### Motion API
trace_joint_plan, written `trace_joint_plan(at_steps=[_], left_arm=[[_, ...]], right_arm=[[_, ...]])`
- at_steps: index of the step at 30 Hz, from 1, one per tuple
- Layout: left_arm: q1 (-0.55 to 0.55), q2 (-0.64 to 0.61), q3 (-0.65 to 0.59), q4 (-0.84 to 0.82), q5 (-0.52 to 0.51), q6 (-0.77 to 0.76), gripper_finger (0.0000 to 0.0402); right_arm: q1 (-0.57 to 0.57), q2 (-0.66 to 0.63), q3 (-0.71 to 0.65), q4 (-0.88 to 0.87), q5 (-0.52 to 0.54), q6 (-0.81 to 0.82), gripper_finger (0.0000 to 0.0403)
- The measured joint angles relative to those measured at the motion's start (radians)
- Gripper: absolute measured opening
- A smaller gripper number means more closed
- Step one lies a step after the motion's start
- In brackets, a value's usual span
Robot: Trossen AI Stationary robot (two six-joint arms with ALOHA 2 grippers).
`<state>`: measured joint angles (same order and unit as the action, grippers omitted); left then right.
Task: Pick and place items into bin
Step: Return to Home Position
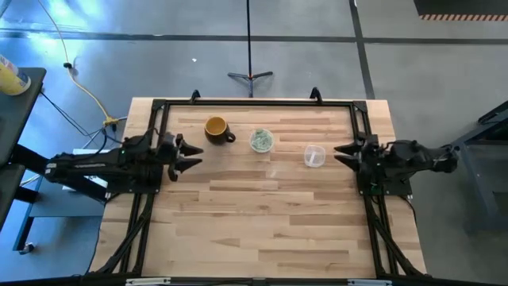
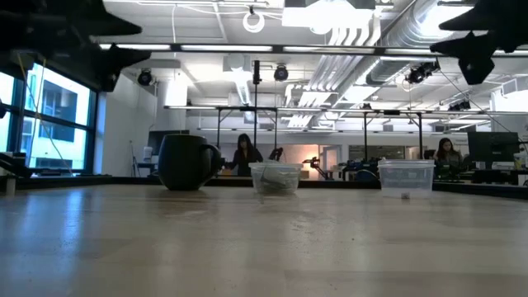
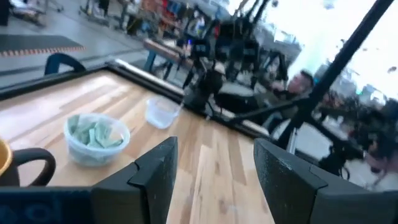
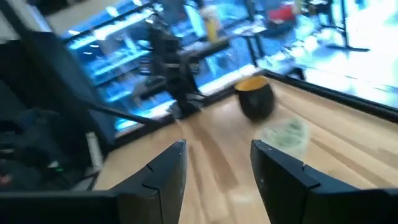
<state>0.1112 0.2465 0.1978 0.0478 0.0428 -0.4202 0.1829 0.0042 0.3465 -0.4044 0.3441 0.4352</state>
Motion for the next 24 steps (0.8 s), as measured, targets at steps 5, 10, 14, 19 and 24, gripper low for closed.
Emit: trace_joint_plan(at_steps=[5,10,14,19,24], left_arm=[[0.000,-0.102,-0.091,0.010,-0.045,-0.047,0.0244],[0.000,-0.135,-0.162,0.012,-0.062,-0.082,0.0244],[0.000,-0.116,-0.183,-0.041,-0.052,-0.085,0.0243],[0.000,-0.071,-0.183,-0.045,-0.072,-0.090,0.0244],[-0.008,-0.079,-0.183,0.092,0.090,0.148,0.0244]], right_arm=[[0.000,-0.002,-0.147,0.191,-0.064,-0.003,0.0169],[0.000,-0.002,-0.317,0.419,-0.110,0.035,0.0169],[-0.004,0.022,-0.331,0.453,-0.099,-0.010,0.0168],[-0.020,0.034,-0.331,0.453,-0.083,-0.097,0.0170],[-0.017,0.034,-0.336,0.463,-0.132,-0.171,0.0168]])
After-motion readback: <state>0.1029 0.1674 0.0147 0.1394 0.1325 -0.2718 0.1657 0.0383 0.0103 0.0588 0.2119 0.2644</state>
